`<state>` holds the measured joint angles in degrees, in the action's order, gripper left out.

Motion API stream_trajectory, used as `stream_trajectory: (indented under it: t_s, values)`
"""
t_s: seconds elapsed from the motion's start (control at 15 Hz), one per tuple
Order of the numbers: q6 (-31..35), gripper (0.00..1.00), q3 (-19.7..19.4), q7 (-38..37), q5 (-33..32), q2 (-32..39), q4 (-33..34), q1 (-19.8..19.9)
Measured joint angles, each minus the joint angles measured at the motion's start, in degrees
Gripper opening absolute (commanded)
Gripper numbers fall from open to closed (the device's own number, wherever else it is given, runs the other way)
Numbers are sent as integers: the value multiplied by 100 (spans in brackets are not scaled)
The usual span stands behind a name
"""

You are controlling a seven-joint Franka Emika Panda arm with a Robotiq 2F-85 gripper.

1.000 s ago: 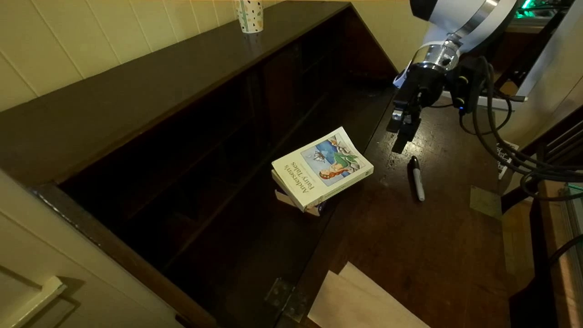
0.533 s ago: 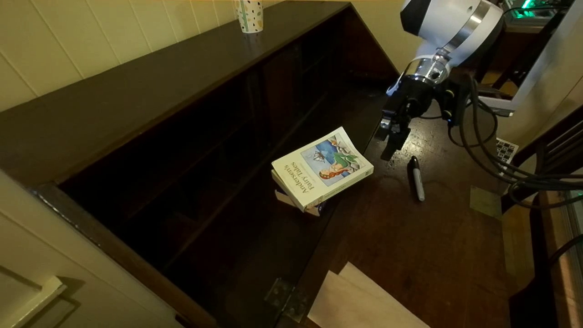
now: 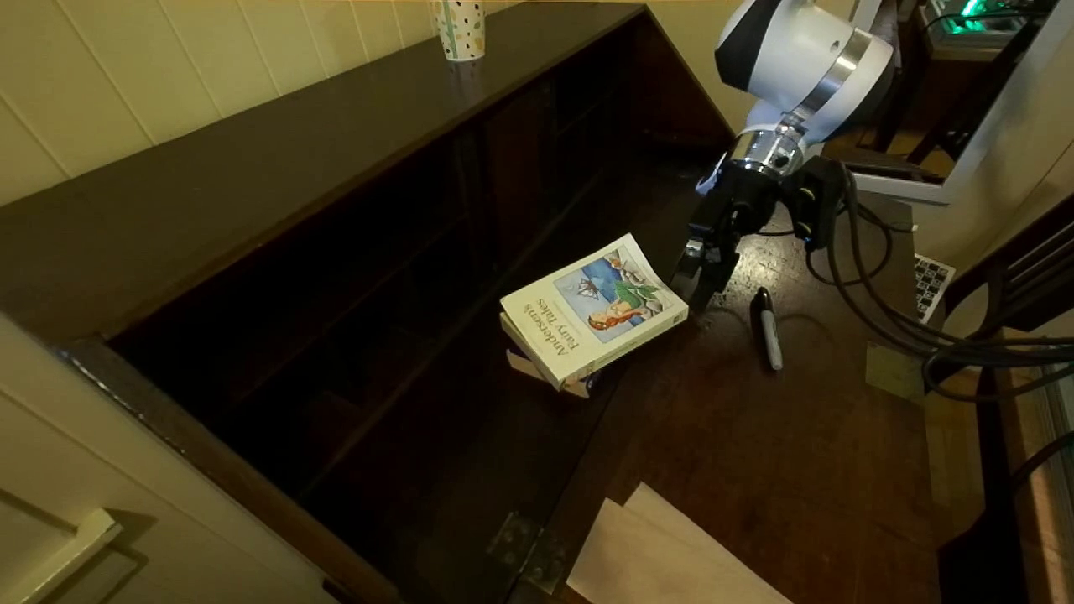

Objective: Put the white book on the top shelf.

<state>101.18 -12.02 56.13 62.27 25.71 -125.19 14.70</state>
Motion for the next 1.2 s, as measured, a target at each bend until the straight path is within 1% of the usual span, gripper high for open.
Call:
stream_trajectory:
  t_s: [0.53, 1.2]
  values:
    - [56, 100, 158, 120, 76, 269, 322, 0]
    - [36, 100, 375, 204, 424, 644, 695, -2]
